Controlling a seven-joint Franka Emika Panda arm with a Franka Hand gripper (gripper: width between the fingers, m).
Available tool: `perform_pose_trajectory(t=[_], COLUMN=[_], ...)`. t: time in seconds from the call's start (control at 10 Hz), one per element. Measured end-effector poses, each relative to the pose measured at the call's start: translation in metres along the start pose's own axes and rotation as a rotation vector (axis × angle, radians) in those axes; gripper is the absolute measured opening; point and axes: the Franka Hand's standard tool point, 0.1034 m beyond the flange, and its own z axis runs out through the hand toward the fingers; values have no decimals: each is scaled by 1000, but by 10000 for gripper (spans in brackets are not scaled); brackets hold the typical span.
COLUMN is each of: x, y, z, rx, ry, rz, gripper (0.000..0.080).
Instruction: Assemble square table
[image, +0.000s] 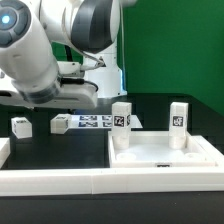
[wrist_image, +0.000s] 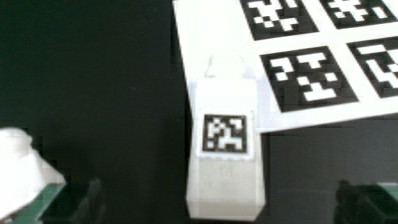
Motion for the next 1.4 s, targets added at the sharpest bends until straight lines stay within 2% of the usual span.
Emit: perform_pose_trajectory(t=[0.2, 0.6, 0.8, 1.3, 1.4], x=[2, 4, 4, 6, 6], y=[0, 0, -2, -6, -6], z=[5, 33, 40, 45, 45], rx=[-4, -16, -17, -22, -23], ry=[9, 16, 13, 7, 5], rz=[0, 4, 2, -6, -6], gripper=[648, 648, 648, 648, 526])
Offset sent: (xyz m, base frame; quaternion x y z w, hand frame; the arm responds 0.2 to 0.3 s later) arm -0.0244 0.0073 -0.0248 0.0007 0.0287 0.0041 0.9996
